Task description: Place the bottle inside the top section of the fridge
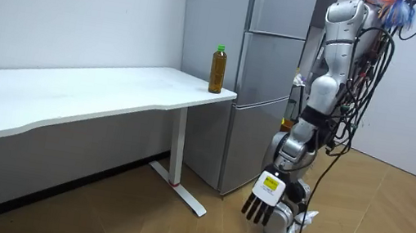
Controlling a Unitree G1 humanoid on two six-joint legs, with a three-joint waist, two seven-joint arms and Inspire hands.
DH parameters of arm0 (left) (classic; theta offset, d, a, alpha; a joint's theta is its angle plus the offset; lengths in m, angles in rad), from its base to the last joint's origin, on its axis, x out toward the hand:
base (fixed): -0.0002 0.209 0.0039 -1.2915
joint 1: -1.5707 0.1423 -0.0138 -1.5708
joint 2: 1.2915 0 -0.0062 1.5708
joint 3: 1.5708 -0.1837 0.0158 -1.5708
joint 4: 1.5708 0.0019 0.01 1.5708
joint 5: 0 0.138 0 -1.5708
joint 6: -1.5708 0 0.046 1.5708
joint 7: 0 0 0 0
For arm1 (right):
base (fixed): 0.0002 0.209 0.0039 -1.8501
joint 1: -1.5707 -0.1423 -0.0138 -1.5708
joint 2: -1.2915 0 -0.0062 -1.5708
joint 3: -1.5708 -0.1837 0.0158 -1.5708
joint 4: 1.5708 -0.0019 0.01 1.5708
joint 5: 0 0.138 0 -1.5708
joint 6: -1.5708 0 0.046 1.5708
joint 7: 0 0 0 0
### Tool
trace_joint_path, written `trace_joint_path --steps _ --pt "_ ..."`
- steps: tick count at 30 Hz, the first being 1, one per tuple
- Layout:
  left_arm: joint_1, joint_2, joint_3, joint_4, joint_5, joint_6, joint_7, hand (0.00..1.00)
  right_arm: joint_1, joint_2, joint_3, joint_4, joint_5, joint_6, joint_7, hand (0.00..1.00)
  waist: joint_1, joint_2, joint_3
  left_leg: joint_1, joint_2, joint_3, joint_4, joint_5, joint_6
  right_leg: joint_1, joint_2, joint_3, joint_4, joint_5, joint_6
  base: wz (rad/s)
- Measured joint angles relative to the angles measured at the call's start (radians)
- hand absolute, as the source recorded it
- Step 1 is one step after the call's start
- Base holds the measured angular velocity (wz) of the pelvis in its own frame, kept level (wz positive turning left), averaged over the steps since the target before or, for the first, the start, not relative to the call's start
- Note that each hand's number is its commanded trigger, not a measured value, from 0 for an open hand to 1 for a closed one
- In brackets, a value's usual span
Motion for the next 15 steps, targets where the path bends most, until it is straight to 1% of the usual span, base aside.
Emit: trace_joint_path --steps 6,9,11,13,15 --pt "-0.036 0.008 -0.001 -0.007 0.006 -0.008 0.0 0.0 -0.001 -0.002 0.024 -0.016 -0.022 -0.003 0.0 0.0 -0.001 -0.006 0.0004 -0.003 0.0 0.0 0.008 0.0 0.0 -0.001 0.0 -0.001 0.0 0.0 0.0 0.0" --pt "-0.046 0.011 -0.023 -0.007 0.003 -0.015 0.013 0.0 -0.002 -0.002 0.024 -0.016 -0.022 -0.003 0.002 0.0 -0.003 -0.006 0.0003 -0.005 0.0 0.0 0.005 -0.001 0.0 -0.001 0.0 0.0 0.0 0.0 0.0 0.0" --pt "-0.05 0.011 -0.025 -0.014 -0.005 -0.023 0.018 0.0 -0.003 -0.001 0.024 -0.016 -0.022 -0.003 0.002 0.0 -0.007 -0.006 0.0003 -0.006 0.0 0.0 0.005 -0.001 0.0 -0.003 0.0 0.0 0.0 0.0 0.0 0.0" --pt "-0.051 0.012 -0.025 -0.022 -0.022 -0.043 0.018 0.0 -0.004 -0.001 0.024 -0.016 -0.022 -0.004 0.001 0.0 -0.008 -0.007 -0.0002 -0.007 0.0 0.0 0.006 -0.001 0.0 -0.006 0.0 0.0 0.001 0.0 0.0 0.0" --pt "-0.051 0.012 -0.018 -0.023 -0.039 -0.054 0.018 0.0 -0.003 0.0 0.023 -0.017 -0.022 -0.004 0.005 0.0 -0.008 -0.01 -0.0003 -0.007 0.0 0.002 0.007 -0.001 0.0 -0.007 0.001 0.001 0.0 0.0 0.0 0.0"
